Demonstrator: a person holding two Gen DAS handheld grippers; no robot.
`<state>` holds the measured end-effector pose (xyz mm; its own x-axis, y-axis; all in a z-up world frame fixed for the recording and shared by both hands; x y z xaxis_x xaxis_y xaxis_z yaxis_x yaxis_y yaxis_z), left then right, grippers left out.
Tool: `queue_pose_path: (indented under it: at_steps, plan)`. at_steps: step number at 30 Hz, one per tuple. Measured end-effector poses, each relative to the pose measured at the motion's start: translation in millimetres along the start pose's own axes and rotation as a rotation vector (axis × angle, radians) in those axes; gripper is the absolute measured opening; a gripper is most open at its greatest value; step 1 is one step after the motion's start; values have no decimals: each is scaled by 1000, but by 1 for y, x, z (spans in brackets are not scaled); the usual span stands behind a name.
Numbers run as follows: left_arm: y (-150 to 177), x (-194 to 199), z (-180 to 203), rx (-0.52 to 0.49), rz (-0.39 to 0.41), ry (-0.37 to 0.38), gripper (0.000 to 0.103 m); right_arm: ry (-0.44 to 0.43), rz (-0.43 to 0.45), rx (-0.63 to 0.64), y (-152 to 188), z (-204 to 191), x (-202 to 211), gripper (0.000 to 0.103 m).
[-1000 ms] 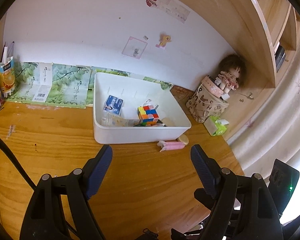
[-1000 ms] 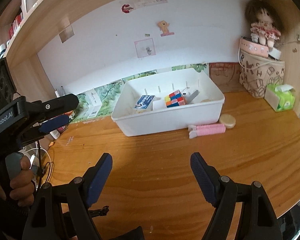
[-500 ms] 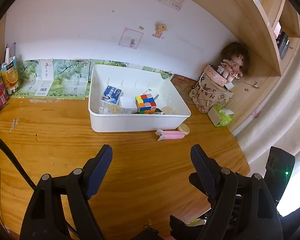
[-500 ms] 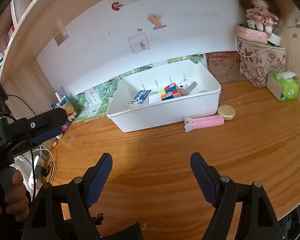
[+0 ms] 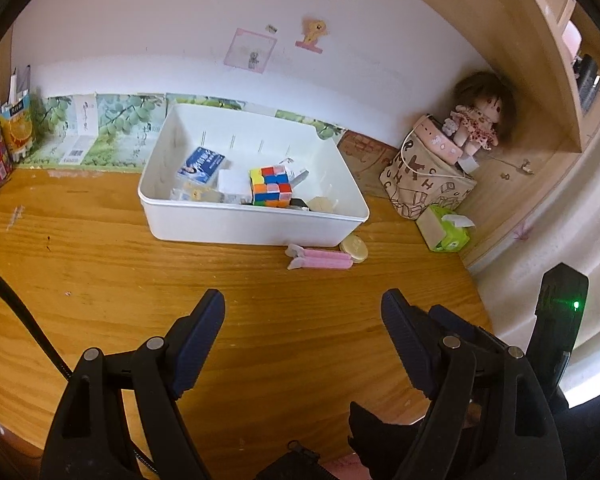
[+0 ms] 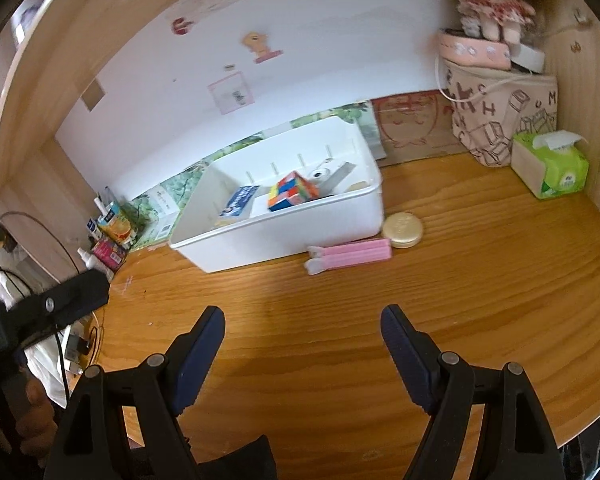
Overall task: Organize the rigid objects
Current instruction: 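Withdraw both open tools from the bin back toward the desk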
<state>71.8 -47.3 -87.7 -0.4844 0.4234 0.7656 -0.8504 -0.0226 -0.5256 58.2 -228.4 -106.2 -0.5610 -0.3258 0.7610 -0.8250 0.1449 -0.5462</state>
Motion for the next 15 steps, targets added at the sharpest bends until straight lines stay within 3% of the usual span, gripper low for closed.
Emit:
queue_pose_path:
  at_steps: [7,15]
  plan:
    - [-2,-20,9,83,-10,-47,83,-31,-58,-44,-19,41,-14,81]
    - [1,-56,6,222,-87,-136,83,-40,-117,-16,-38,70,-38,81]
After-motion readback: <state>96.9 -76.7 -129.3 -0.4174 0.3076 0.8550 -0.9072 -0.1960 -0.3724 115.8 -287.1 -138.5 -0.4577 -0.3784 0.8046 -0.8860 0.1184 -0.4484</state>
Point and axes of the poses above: each gripper's, at about its wrist camera, not at the fingertips, and x roughly against the way its jaws point, z to its right, y to its underside, the point moved 7 cm from there along -x, roughly the way its jaws point, and after that the axes turned 5 degrees about -z, right-handed, at the moved point
